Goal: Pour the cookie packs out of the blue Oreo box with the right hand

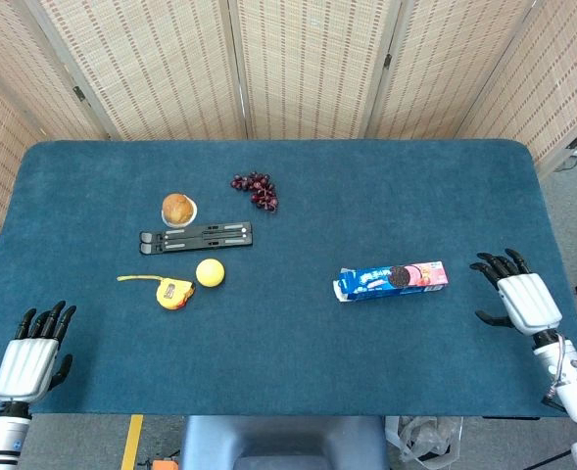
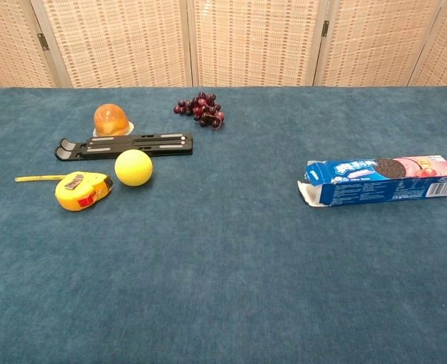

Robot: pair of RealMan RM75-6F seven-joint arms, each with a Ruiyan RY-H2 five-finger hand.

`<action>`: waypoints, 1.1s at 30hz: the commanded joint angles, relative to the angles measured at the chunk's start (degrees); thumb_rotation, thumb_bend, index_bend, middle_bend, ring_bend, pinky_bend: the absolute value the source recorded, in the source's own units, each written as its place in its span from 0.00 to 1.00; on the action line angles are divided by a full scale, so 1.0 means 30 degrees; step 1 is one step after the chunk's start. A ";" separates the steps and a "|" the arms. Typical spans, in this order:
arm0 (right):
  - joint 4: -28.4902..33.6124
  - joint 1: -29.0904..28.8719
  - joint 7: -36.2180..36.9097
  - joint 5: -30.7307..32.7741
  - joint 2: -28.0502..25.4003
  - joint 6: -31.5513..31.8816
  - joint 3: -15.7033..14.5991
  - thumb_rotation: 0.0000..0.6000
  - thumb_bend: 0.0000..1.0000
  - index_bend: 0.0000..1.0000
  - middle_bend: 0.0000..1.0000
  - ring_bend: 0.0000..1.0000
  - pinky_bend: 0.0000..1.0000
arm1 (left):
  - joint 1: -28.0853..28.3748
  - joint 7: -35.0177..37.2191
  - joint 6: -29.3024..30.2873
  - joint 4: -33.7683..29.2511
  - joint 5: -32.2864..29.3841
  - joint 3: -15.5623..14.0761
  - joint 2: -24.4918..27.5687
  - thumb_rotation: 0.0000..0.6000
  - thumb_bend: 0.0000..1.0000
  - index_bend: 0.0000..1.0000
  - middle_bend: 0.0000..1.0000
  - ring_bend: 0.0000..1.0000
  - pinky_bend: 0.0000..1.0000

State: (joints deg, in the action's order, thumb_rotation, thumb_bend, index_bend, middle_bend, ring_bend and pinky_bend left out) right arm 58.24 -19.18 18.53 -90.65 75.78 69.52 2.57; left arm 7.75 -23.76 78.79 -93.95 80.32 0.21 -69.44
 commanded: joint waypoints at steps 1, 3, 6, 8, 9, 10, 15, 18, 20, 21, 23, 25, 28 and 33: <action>-0.0050 0.0009 0.0036 0.0130 0.0197 0.0230 0.0010 1.00 0.22 0.22 0.18 0.17 0.07 | -0.0042 0.0168 0.0125 -0.0020 0.0145 -0.0030 0.0077 1.00 0.46 0.03 0.08 0.15 0.09; -0.0029 0.0065 -0.0028 0.0164 0.0215 0.0319 0.0007 1.00 0.22 0.22 0.18 0.17 0.07 | -0.0051 0.0194 0.0145 -0.0015 0.0164 -0.0037 0.0085 1.00 0.46 0.03 0.08 0.15 0.09; 0.0415 0.0824 -0.0818 0.0544 0.0211 0.1633 0.0190 1.00 0.22 0.22 0.17 0.17 0.07 | -0.0054 0.0196 0.0153 -0.0002 0.0215 -0.0070 0.0088 1.00 0.46 0.03 0.08 0.15 0.09; 0.0832 0.1317 -0.1278 0.0696 0.0139 0.2599 0.0321 1.00 0.22 0.22 0.16 0.17 0.07 | -0.0050 0.0057 0.0142 0.0017 0.0256 -0.0115 0.0040 1.00 0.46 0.03 0.08 0.15 0.09; 0.1026 0.1505 -0.1414 0.0780 0.0083 0.2913 0.0367 1.00 0.22 0.22 0.15 0.16 0.07 | -0.0048 0.0022 0.0150 0.0015 0.0282 -0.0127 0.0027 1.00 0.46 0.03 0.08 0.15 0.09; 0.1226 0.1682 -0.1523 0.0859 0.0026 0.3215 0.0419 1.00 0.22 0.22 0.14 0.15 0.07 | -0.0055 -0.0018 0.0173 0.0019 0.0298 -0.0133 0.0018 1.00 0.46 0.03 0.08 0.15 0.09; 0.1918 0.2346 -0.1803 0.1095 -0.0143 0.4325 0.0573 1.00 0.22 0.21 0.11 0.13 0.07 | -0.0118 0.0035 0.0315 -0.0034 0.0387 -0.0155 0.0034 1.00 0.46 0.03 0.08 0.15 0.09; 0.1898 0.2398 -0.1839 0.1188 -0.0107 0.4235 0.0556 1.00 0.22 0.21 0.11 0.13 0.07 | -0.0099 0.0013 0.0315 -0.0003 0.0476 -0.0177 0.0024 1.00 0.46 0.03 0.08 0.15 0.09; 0.1793 0.2259 -0.1875 0.1271 -0.0069 0.3824 0.0537 1.00 0.22 0.21 0.11 0.13 0.07 | -0.0077 -0.0076 0.0232 0.0022 0.0355 -0.0149 -0.0013 1.00 0.46 0.03 0.08 0.15 0.09; 0.1742 0.2115 -0.1909 0.1270 -0.0072 0.3531 0.0516 1.00 0.22 0.21 0.11 0.13 0.07 | -0.0067 -0.0101 0.0203 0.0023 0.0295 -0.0127 -0.0025 1.00 0.46 0.03 0.08 0.15 0.09; 0.1648 0.1591 -0.2018 0.1133 -0.0126 0.2655 0.0434 1.00 0.22 0.21 0.11 0.13 0.07 | -0.0034 -0.0170 0.0141 0.0023 0.0212 -0.0095 -0.0044 1.00 0.46 0.03 0.08 0.15 0.09; 0.1709 0.0945 -0.2197 0.0955 -0.0209 0.1725 0.0391 1.00 0.22 0.21 0.11 0.13 0.07 | -0.0007 -0.0171 0.0092 0.0016 0.0171 -0.0077 -0.0045 1.00 0.46 0.03 0.08 0.15 0.09; 0.1854 0.0093 -0.2411 0.0934 -0.0247 0.0450 0.0443 1.00 0.22 0.21 0.11 0.13 0.07 | 0.0023 -0.0044 0.0043 0.0026 0.0088 -0.0018 -0.0010 1.00 0.46 0.03 0.08 0.15 0.09; 0.1792 -0.1409 -0.3006 0.1422 0.0017 -0.2394 0.0499 1.00 0.22 0.21 0.11 0.13 0.07 | 0.0070 0.0231 -0.0089 0.0049 -0.0039 0.0030 0.0111 1.00 0.46 0.03 0.08 0.15 0.09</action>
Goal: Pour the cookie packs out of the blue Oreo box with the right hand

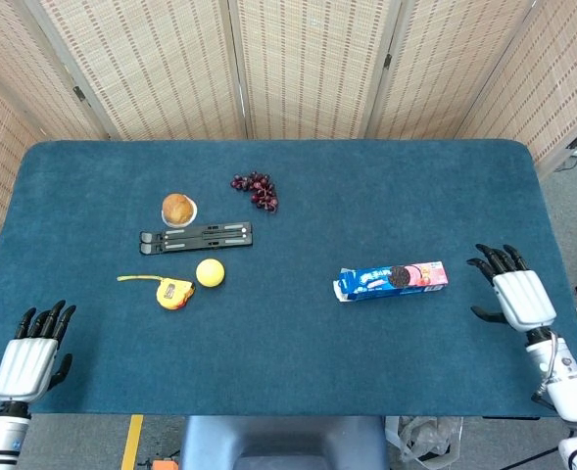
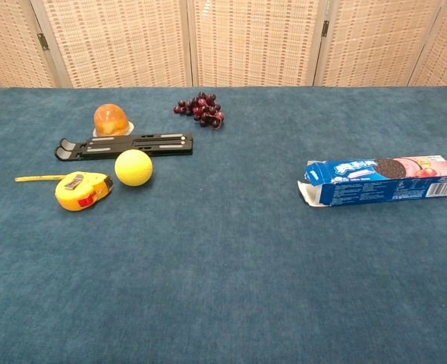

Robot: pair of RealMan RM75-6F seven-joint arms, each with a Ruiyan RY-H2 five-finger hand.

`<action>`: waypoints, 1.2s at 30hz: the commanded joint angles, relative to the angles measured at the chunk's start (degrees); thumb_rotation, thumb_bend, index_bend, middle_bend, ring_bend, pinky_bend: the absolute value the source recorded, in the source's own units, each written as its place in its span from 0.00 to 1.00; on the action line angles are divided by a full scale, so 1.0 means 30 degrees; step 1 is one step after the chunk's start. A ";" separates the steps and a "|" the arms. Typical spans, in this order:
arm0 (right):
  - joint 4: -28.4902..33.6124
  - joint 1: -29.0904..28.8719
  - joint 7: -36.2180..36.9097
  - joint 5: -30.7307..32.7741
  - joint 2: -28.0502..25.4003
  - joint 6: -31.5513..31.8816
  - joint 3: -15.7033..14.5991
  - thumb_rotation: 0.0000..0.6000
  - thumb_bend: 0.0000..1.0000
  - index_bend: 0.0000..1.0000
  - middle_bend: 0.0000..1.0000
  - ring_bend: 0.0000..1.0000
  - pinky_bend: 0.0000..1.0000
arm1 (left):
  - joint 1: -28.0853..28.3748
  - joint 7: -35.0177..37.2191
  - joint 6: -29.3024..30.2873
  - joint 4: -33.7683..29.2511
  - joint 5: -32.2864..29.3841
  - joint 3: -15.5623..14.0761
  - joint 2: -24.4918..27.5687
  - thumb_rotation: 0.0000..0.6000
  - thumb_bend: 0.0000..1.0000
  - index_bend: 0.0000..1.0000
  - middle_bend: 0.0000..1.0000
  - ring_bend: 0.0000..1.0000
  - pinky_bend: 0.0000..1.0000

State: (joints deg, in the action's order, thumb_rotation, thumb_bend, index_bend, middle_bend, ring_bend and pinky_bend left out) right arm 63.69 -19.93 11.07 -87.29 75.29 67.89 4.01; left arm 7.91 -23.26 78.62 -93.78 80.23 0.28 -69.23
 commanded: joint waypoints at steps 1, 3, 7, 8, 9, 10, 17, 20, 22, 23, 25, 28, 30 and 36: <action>-0.0092 -0.1430 -0.0757 0.0422 0.0312 -0.2408 -0.0005 1.00 0.22 0.21 0.11 0.13 0.07 | 0.0013 0.0129 -0.0024 -0.0020 0.0011 -0.0001 0.0064 1.00 0.46 0.03 0.08 0.15 0.09; -0.0235 -0.1772 -0.1138 0.0648 0.0542 -0.3108 0.0001 1.00 0.22 0.20 0.10 0.13 0.07 | 0.0013 0.0199 -0.0005 -0.0023 0.0028 0.0004 0.0089 1.00 0.46 0.03 0.08 0.15 0.09; -0.0680 -0.2331 -0.1601 0.1152 0.1073 -0.4108 0.0142 1.00 0.22 0.20 0.10 0.13 0.07 | 0.0032 0.0173 -0.0070 -0.0014 -0.0022 -0.0012 0.0093 1.00 0.46 0.03 0.08 0.15 0.09; -0.0836 -0.2483 -0.1664 0.1318 0.1215 -0.4385 0.0196 1.00 0.22 0.20 0.10 0.13 0.07 | 0.0035 0.0153 -0.0079 -0.0020 -0.0024 -0.0021 0.0089 1.00 0.46 0.03 0.08 0.15 0.09; -0.0945 -0.2600 -0.1690 0.1423 0.1305 -0.4578 0.0235 1.00 0.22 0.20 0.10 0.14 0.07 | 0.0037 0.0153 -0.0076 -0.0032 -0.0017 -0.0024 0.0090 1.00 0.46 0.03 0.08 0.15 0.09; -0.1056 -0.2715 -0.1694 0.1512 0.1390 -0.4755 0.0271 1.00 0.22 0.20 0.10 0.14 0.07 | 0.0036 0.0158 -0.0064 -0.0040 -0.0002 -0.0027 0.0090 1.00 0.46 0.03 0.08 0.15 0.09; -0.2026 -0.3486 -0.1507 0.1794 0.2151 -0.5614 0.0395 1.00 0.22 0.21 0.15 0.18 0.11 | 0.0035 0.0275 -0.0055 -0.0048 0.0027 -0.0047 0.0123 1.00 0.46 0.03 0.08 0.15 0.09; -0.2432 -0.3658 -0.1566 0.1783 0.2529 -0.5729 0.0323 1.00 0.22 0.25 0.18 0.20 0.13 | 0.0056 0.0316 -0.0103 -0.0032 -0.0011 -0.0037 0.0140 1.00 0.46 0.03 0.08 0.15 0.09; -0.2622 -0.3764 -0.1471 0.1809 0.2750 -0.5830 0.0308 1.00 0.22 0.26 0.19 0.21 0.13 | 0.0071 0.0310 -0.0127 -0.0022 -0.0032 -0.0031 0.0140 1.00 0.46 0.03 0.08 0.15 0.09; -0.2752 -0.3837 -0.1342 0.1811 0.2895 -0.5886 0.0302 1.00 0.22 0.27 0.20 0.21 0.14 | 0.0078 0.0315 -0.0141 -0.0026 -0.0033 -0.0036 0.0139 1.00 0.46 0.03 0.08 0.15 0.09; -0.2999 -0.3964 -0.1145 0.1760 0.3129 -0.5948 0.0265 1.00 0.22 0.29 0.22 0.22 0.15 | 0.0076 0.0329 -0.0136 -0.0034 -0.0015 -0.0049 0.0143 1.00 0.46 0.03 0.08 0.15 0.09; -0.3362 -0.4092 -0.1029 0.1667 0.3452 -0.5849 0.0233 1.00 0.22 0.32 0.24 0.24 0.16 | 0.0068 0.0378 -0.0110 -0.0023 -0.0005 -0.0049 0.0147 1.00 0.46 0.03 0.08 0.15 0.09; -0.3601 -0.4104 -0.0977 0.1581 0.3682 -0.5519 0.0263 1.00 0.22 0.35 0.26 0.26 0.18 | 0.0067 0.0421 -0.0109 -0.0024 -0.0006 -0.0048 0.0158 1.00 0.46 0.03 0.08 0.15 0.09; -0.4652 -0.4065 -0.0941 0.1456 0.4534 -0.4830 0.0226 1.00 0.22 0.47 0.35 0.34 0.27 | 0.0064 0.0534 -0.0091 -0.0017 0.0089 -0.0088 0.0200 1.00 0.46 0.03 0.08 0.15 0.09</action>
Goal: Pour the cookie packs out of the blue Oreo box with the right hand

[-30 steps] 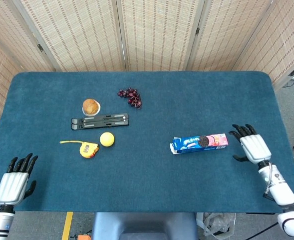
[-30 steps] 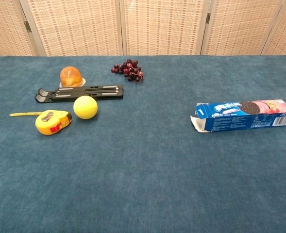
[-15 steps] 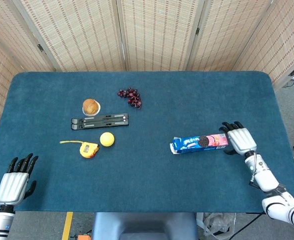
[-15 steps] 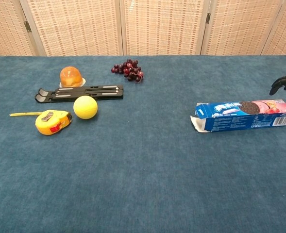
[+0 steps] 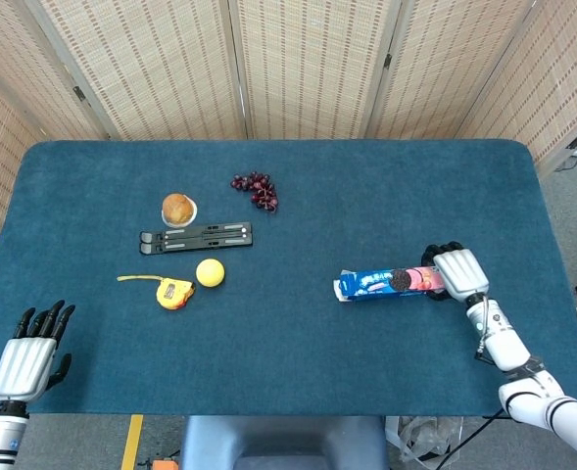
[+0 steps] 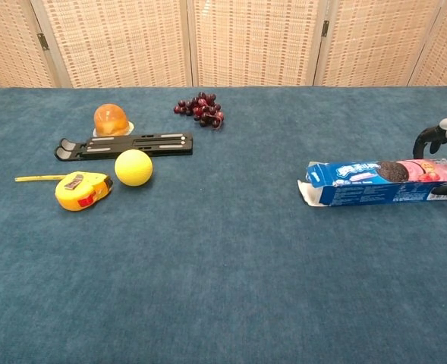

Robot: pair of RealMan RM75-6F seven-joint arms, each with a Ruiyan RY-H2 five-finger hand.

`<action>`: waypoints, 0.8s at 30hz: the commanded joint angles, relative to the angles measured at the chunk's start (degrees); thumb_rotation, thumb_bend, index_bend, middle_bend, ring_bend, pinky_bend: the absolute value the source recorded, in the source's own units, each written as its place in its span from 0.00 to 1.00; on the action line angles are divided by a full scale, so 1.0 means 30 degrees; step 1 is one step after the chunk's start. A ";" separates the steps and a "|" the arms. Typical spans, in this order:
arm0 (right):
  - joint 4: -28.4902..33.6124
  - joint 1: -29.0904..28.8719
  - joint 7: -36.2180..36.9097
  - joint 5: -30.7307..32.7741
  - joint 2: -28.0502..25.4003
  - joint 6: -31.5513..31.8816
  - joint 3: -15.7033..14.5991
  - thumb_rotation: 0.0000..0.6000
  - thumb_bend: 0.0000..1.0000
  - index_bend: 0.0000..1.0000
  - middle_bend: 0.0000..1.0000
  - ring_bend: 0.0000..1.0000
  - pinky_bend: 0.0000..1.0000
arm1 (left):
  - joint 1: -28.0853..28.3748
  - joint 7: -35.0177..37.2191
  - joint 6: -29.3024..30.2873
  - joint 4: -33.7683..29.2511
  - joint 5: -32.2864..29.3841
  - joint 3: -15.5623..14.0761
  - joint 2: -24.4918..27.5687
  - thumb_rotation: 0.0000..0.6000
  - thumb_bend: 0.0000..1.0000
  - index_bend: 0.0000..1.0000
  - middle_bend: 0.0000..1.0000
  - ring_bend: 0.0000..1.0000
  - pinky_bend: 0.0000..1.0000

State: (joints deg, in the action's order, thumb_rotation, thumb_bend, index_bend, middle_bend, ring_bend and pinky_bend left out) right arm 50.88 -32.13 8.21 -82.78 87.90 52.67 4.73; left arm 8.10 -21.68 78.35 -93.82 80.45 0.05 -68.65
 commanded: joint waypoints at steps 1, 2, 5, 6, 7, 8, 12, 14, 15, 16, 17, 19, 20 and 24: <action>-0.0539 0.0011 0.0012 -0.0057 0.0462 0.0364 0.0000 1.00 0.22 0.50 0.37 0.36 0.29 | -0.0001 0.0014 0.0002 -0.0009 0.0033 -0.0019 0.0009 1.00 0.46 0.03 0.08 0.15 0.09; -0.0723 0.0019 0.0037 -0.0056 0.0618 0.0515 0.0028 1.00 0.22 0.52 0.38 0.37 0.31 | -0.0005 0.0021 0.0014 -0.0010 0.0049 -0.0025 0.0009 1.00 0.46 0.03 0.08 0.15 0.09; -0.1068 0.0014 0.0105 -0.0060 0.0848 0.0777 0.0077 1.00 0.22 0.55 0.41 0.40 0.34 | -0.0022 0.0048 0.0039 -0.0009 0.0057 -0.0032 0.0015 1.00 0.46 0.03 0.08 0.15 0.09; -0.1094 0.0004 0.0147 -0.0068 0.0846 0.0849 0.0096 1.00 0.22 0.55 0.41 0.40 0.34 | -0.0023 0.0058 0.0042 -0.0008 0.0049 -0.0027 0.0018 1.00 0.46 0.03 0.08 0.15 0.09; -0.1083 -0.0001 0.0205 -0.0076 0.0807 0.0923 0.0117 1.00 0.22 0.55 0.41 0.40 0.34 | -0.0028 0.0059 0.0048 -0.0008 0.0040 -0.0025 0.0020 1.00 0.46 0.03 0.08 0.15 0.09; -0.0992 0.0003 0.0290 -0.0083 0.0696 0.1061 0.0162 1.00 0.22 0.55 0.41 0.40 0.34 | -0.0031 0.0061 0.0054 -0.0003 0.0038 -0.0023 0.0020 1.00 0.46 0.03 0.08 0.15 0.09; -0.0198 0.0022 0.0444 -0.0077 -0.0077 0.1484 0.0346 1.00 0.22 0.55 0.41 0.40 0.34 | -0.0017 -0.0022 0.0018 0.0025 -0.0013 -0.0016 -0.0008 1.00 0.46 0.03 0.08 0.15 0.09; 0.0375 0.0027 0.0293 -0.0034 -0.0593 0.1671 0.0470 1.00 0.22 0.55 0.41 0.40 0.34 | -0.0005 -0.0089 -0.0010 0.0022 -0.0051 -0.0010 -0.0030 1.00 0.46 0.03 0.08 0.15 0.09; 0.0857 0.0038 0.0179 0.0016 -0.0979 0.1791 0.0566 1.00 0.22 0.55 0.41 0.40 0.34 | -0.0002 -0.0141 -0.0016 0.0022 -0.0073 -0.0007 -0.0052 1.00 0.46 0.03 0.08 0.15 0.09; 0.1265 0.0041 0.0091 0.0056 -0.1294 0.1858 0.0637 1.00 0.22 0.55 0.41 0.40 0.34 | 0.0003 -0.0185 -0.0019 0.0022 -0.0087 -0.0002 -0.0068 1.00 0.46 0.03 0.08 0.15 0.09; 0.1713 0.0043 0.0011 0.0102 -0.1636 0.1904 0.0709 1.00 0.22 0.55 0.41 0.40 0.34 | 0.0008 -0.0230 -0.0025 0.0020 -0.0101 0.0000 -0.0087 1.00 0.46 0.03 0.08 0.15 0.09; 0.2845 0.0039 -0.0139 0.0240 -0.2458 0.2002 0.0914 1.00 0.22 0.55 0.41 0.40 0.34 | 0.0017 -0.0334 -0.0044 0.0022 -0.0153 0.0009 -0.0123 1.00 0.46 0.03 0.08 0.15 0.09; 0.3515 0.0036 -0.0255 0.0326 -0.2945 0.2053 0.1036 1.00 0.22 0.55 0.41 0.40 0.34 | 0.0020 -0.0380 -0.0060 0.0024 -0.0188 0.0011 -0.0144 1.00 0.46 0.03 0.08 0.15 0.09; 0.5920 -0.0048 -0.0787 0.0704 -0.4632 0.2126 0.1549 1.00 0.22 0.55 0.41 0.40 0.34 | 0.0033 -0.0467 -0.0077 0.0029 -0.0272 0.0039 -0.0183 1.00 0.46 0.03 0.08 0.15 0.09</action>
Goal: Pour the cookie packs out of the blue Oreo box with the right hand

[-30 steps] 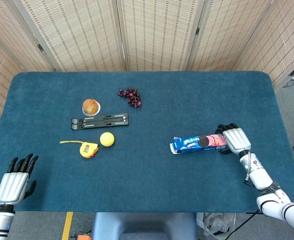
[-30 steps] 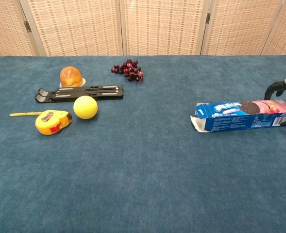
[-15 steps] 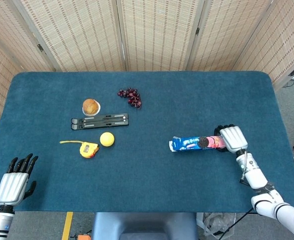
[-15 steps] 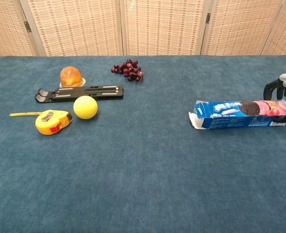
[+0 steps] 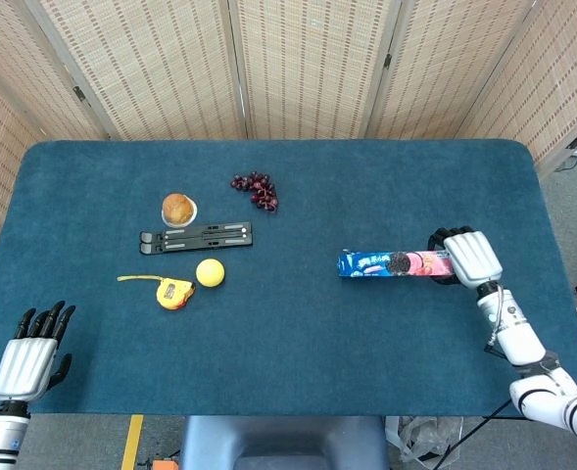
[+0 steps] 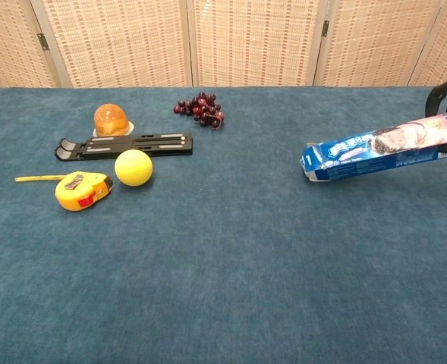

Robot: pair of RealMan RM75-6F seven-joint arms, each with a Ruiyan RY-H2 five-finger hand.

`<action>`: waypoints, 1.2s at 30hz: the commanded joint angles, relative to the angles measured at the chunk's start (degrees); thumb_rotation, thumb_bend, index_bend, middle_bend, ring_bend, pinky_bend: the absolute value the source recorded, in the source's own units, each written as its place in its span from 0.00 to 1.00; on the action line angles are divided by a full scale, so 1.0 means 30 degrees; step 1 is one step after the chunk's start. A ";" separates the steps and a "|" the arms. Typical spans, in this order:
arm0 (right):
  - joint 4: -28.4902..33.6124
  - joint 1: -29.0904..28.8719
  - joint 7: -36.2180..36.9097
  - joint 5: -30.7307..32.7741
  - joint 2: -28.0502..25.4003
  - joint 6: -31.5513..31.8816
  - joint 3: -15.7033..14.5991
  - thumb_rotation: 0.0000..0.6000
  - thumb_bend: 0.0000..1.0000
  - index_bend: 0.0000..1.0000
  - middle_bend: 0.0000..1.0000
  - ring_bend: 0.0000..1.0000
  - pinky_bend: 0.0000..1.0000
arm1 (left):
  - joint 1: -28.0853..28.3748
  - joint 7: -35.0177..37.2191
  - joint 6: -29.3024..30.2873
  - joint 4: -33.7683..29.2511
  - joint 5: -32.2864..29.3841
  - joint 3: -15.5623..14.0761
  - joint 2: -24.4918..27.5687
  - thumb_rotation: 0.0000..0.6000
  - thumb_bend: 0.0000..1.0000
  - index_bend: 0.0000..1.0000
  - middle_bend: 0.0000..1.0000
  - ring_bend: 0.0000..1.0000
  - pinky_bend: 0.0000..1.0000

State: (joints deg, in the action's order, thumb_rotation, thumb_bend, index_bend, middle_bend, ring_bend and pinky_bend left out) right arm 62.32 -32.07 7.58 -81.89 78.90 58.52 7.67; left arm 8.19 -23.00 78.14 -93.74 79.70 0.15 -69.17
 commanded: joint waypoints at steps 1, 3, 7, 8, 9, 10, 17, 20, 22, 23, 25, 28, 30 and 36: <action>0.2752 -0.0087 -0.0714 0.0505 -0.2055 0.0232 0.0724 1.00 0.22 0.55 0.41 0.40 0.34 | 0.0010 -0.0046 -0.0016 0.0000 -0.0032 0.0007 -0.0017 1.00 0.46 0.03 0.08 0.15 0.09; 0.4211 -0.0096 -0.1195 0.0743 -0.3012 0.0442 0.1088 1.00 0.22 0.55 0.41 0.40 0.34 | 0.0020 -0.0094 -0.0020 0.0004 -0.0048 0.0012 -0.0037 1.00 0.46 0.03 0.08 0.15 0.09; 0.6613 -0.0067 -0.2227 0.1400 -0.4512 0.0688 0.1679 1.00 0.22 0.55 0.41 0.40 0.34 | 0.0008 -0.0148 0.0015 -0.0007 -0.0028 -0.0011 -0.0062 1.00 0.46 0.03 0.08 0.15 0.09; 0.7085 -0.0054 -0.2252 0.1552 -0.4809 0.0673 0.1784 1.00 0.22 0.55 0.41 0.40 0.34 | -0.0002 -0.0148 0.0033 -0.0008 -0.0015 -0.0019 -0.0065 1.00 0.46 0.03 0.08 0.15 0.09; 0.7505 -0.0040 -0.2285 0.1676 -0.5093 0.0684 0.1884 1.00 0.22 0.55 0.41 0.40 0.34 | -0.0006 -0.0149 0.0048 -0.0015 -0.0004 -0.0022 -0.0067 1.00 0.46 0.03 0.08 0.15 0.09; 0.7971 -0.0011 -0.2383 0.1771 -0.5444 0.0764 0.1996 1.00 0.22 0.55 0.41 0.40 0.34 | -0.0010 -0.0157 0.0060 -0.0014 -0.0001 -0.0023 -0.0071 1.00 0.46 0.03 0.08 0.15 0.09; 1.0253 0.0297 -0.2323 0.2157 -0.7475 0.1057 0.2431 1.00 0.22 0.55 0.41 0.41 0.34 | 0.0013 -0.0207 0.0016 0.0015 -0.0079 -0.0002 -0.0107 1.00 0.46 0.03 0.08 0.15 0.09; 1.1215 0.0391 -0.2504 0.2398 -0.8485 0.0928 0.2536 1.00 0.22 0.55 0.41 0.40 0.34 | 0.0049 -0.0301 -0.0052 0.0043 -0.0170 0.0022 -0.0150 1.00 0.46 0.03 0.08 0.15 0.09; 1.1771 0.0411 -0.2709 0.2659 -0.9101 0.0704 0.2572 1.00 0.22 0.55 0.41 0.40 0.34 | 0.0075 -0.0369 -0.0099 0.0056 -0.0214 0.0030 -0.0183 1.00 0.46 0.03 0.08 0.15 0.09; 1.2141 0.0393 -0.2931 0.2908 -0.9506 0.0475 0.2582 1.00 0.22 0.55 0.41 0.40 0.34 | 0.0093 -0.0417 -0.0138 0.0066 -0.0252 0.0034 -0.0211 1.00 0.46 0.03 0.08 0.15 0.09; 1.2662 0.0340 -0.3354 0.3339 -1.0042 0.0129 0.2587 1.00 0.22 0.55 0.41 0.40 0.34 | 0.0117 -0.0478 -0.0192 0.0070 -0.0289 0.0027 -0.0243 1.00 0.46 0.03 0.08 0.15 0.09; 1.3348 0.0273 -0.3846 0.3907 -1.0624 -0.0179 0.2612 1.00 0.22 0.55 0.41 0.40 0.34 | 0.0140 -0.0533 -0.0247 0.0075 -0.0359 0.0031 -0.0270 1.00 0.46 0.03 0.08 0.15 0.09; 1.3616 0.0275 -0.3947 0.4111 -1.0827 -0.0208 0.2625 1.00 0.22 0.55 0.41 0.40 0.34 | 0.0141 -0.0534 -0.0235 0.0068 -0.0397 0.0049 -0.0271 1.00 0.46 0.03 0.08 0.15 0.09; 1.3762 0.0794 -0.2848 0.3695 -1.0755 0.0490 0.2488 1.00 0.22 0.55 0.41 0.41 0.34 | 0.0127 -0.0443 -0.0173 0.0051 -0.0322 0.0019 -0.0230 1.00 0.46 0.03 0.08 0.15 0.09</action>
State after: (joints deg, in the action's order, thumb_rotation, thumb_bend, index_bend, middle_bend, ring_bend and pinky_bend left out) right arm 103.72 -30.40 -2.39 -70.06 46.21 59.03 15.36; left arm 8.57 -24.33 77.63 -93.59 78.74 0.21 -69.86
